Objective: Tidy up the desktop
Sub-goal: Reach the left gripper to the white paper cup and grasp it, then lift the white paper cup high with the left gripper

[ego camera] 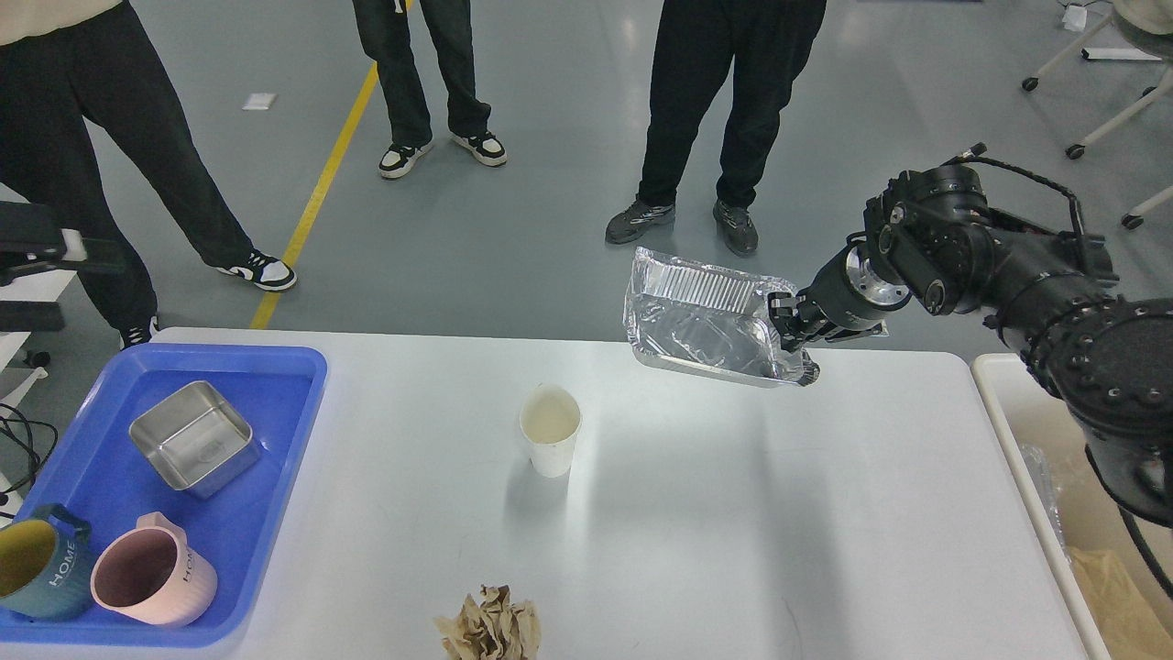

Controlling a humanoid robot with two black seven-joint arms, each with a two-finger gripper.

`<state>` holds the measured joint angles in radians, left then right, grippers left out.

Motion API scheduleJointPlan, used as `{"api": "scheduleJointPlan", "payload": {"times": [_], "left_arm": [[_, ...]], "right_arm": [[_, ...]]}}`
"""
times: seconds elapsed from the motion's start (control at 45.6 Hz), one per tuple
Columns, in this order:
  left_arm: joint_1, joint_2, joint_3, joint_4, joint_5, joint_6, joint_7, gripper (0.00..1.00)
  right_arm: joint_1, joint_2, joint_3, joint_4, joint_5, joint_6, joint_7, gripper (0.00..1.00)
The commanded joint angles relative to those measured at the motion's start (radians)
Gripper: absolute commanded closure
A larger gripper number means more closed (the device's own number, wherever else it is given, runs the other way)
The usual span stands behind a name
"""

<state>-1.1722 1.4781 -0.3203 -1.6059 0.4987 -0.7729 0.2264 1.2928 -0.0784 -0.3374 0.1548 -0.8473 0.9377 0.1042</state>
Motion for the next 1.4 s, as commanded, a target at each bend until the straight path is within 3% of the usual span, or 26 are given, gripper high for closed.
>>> {"api": "scheduleJointPlan", "payload": {"times": [0.0, 0.11, 0.175, 0.439, 0.834, 1.053, 1.382], "left_arm": [[0.038, -0.232, 0.003, 0.010, 0.078, 0.193, 0.068, 0.05], [0.071, -0.473, 0.024, 0.053, 0.113, 0.316, 0.158, 0.05], [0.074, -0.590, 0.065, 0.096, 0.176, 0.351, 0.185, 0.05], [0.082, -0.860, 0.191, 0.277, 0.297, 0.422, 0.208, 0.06], [0.129, -1.137, 0.198, 0.515, 0.403, 0.437, 0.209, 0.13], [0.144, -1.246, 0.198, 0.645, 0.452, 0.434, 0.209, 0.30], [0.172, -1.280, 0.233, 0.685, 0.518, 0.431, 0.209, 0.59]], "right_arm": [[0.006, -0.001, 0.000, 0.000, 0.001, 0.003, 0.000, 1.00], [0.017, -0.001, 0.000, 0.000, 0.001, 0.006, 0.000, 1.00], [0.023, -0.001, 0.000, 0.000, 0.001, 0.006, 0.000, 1.00], [0.028, -0.001, 0.001, 0.000, 0.001, 0.006, 0.000, 1.00], [0.025, -0.003, 0.005, 0.000, 0.004, 0.006, 0.000, 1.00], [0.026, -0.003, 0.006, 0.003, 0.005, 0.006, 0.000, 1.00], [0.025, -0.003, 0.006, 0.003, 0.007, 0.006, 0.005, 1.00]]}}
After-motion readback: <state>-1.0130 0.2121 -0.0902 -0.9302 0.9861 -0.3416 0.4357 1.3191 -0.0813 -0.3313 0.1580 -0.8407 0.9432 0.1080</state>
